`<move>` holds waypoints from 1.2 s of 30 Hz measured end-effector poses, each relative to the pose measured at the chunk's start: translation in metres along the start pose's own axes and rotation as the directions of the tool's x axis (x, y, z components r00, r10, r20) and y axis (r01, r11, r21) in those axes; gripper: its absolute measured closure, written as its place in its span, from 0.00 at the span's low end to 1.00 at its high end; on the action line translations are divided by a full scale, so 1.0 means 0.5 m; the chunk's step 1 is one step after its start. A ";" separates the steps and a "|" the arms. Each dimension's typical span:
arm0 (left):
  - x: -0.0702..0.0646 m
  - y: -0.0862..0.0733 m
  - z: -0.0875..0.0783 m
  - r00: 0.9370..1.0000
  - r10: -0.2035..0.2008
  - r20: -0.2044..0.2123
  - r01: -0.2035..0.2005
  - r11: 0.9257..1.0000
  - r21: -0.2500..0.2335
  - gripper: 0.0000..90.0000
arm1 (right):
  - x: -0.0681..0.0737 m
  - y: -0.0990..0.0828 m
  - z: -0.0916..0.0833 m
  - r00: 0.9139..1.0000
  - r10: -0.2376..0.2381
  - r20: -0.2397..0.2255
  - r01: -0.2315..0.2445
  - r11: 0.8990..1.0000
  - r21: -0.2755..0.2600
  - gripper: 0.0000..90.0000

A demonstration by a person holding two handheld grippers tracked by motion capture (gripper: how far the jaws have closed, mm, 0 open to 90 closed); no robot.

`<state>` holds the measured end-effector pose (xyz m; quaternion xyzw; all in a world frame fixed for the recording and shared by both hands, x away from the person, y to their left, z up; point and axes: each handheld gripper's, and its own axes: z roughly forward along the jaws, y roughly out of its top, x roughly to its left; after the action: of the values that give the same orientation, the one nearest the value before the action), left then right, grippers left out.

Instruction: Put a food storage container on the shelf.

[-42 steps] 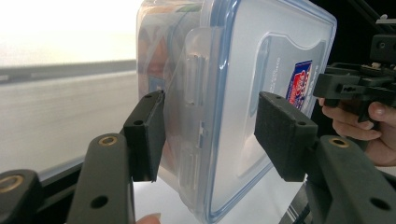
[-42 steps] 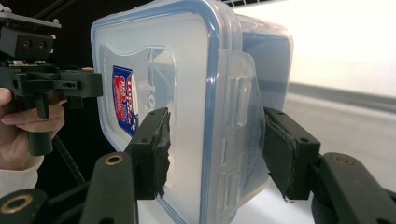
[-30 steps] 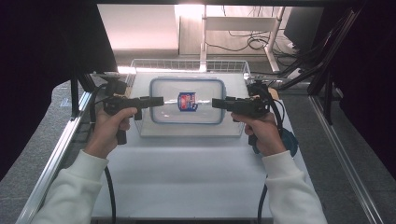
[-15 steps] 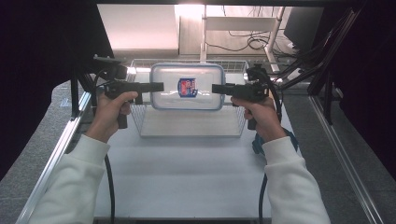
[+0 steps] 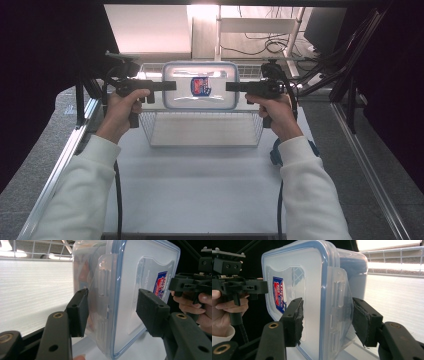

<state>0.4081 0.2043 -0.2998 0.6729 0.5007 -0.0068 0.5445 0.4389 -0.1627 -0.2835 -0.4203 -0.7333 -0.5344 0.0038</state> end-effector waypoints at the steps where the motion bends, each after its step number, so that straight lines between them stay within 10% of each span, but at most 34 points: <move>1: 0.002 0.000 0.002 1.000 -0.001 0.001 0.001 1.000 0.002 0.49 | -0.005 0.002 0.003 1.000 0.002 0.001 -0.002 1.000 0.001 0.50; 18: 0.044 0.026 0.046 0.998 -0.066 0.012 0.065 0.997 0.028 0.50 | -0.061 0.013 0.034 0.993 0.116 -0.001 -0.116 0.993 0.010 0.49; 36: 0.090 0.053 0.080 0.975 -0.220 0.036 0.218 0.975 0.047 0.47 | -0.085 0.048 0.072 0.938 0.337 0.074 -0.341 0.939 0.039 0.44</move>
<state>0.4698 0.2073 -0.3216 0.6247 0.5604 -0.0912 0.5360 0.4973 -0.1585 -0.2995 -0.5576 -0.6632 -0.4923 0.0823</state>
